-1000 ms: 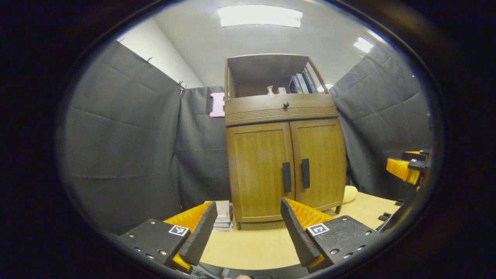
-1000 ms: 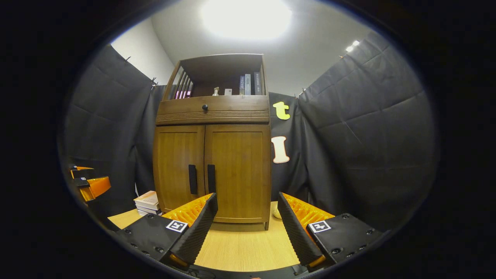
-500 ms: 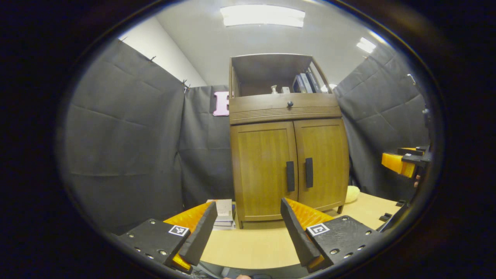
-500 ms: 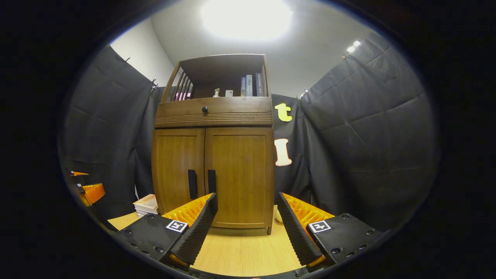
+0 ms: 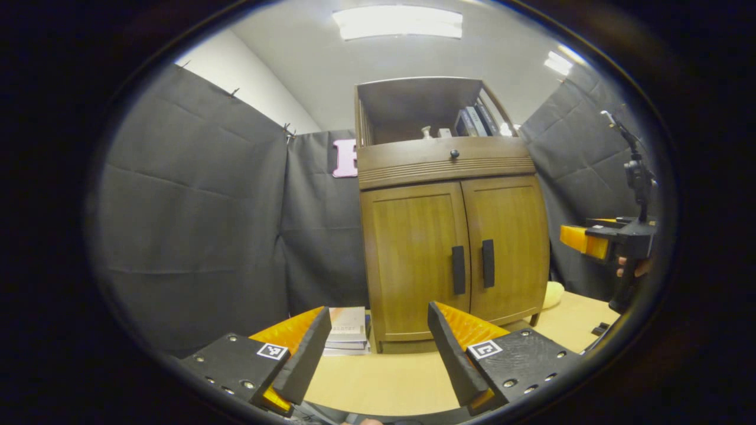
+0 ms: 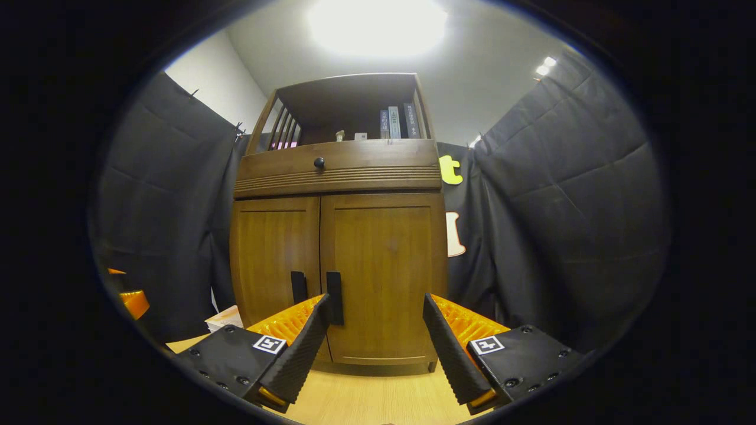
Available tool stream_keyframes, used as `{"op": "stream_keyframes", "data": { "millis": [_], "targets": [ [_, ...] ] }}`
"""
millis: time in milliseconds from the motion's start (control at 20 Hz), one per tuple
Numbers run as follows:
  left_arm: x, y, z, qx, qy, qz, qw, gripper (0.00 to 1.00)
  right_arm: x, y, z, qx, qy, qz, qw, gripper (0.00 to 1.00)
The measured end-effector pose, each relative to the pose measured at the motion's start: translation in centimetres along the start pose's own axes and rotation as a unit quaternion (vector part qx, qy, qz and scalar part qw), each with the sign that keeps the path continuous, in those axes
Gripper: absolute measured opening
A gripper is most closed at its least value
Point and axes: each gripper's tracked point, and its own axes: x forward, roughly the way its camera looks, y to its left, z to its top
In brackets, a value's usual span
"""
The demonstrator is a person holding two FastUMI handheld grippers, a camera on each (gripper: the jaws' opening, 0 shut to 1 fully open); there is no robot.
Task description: Open the right door of the double-door shoe cabinet with the right hand, and open the left door with the left hand.
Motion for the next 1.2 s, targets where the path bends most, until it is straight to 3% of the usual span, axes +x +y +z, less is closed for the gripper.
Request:
{"op": "stream_keyframes", "data": {
  "millis": [700,1200],
  "targets": [
    [6.4,2.0,-1.1,0.003,0.013,0.036,0.999,0.94,11.8,4.8,-3.4,0.0,0.03,0.046,0.998,0.98],
    [6.9,2.7,-1.1,0.006,0.03,0.064,0.997,0.94,18.0,6.5,-7.0,-0.001,0.067,0.07,0.995,0.98]
  ]
}}
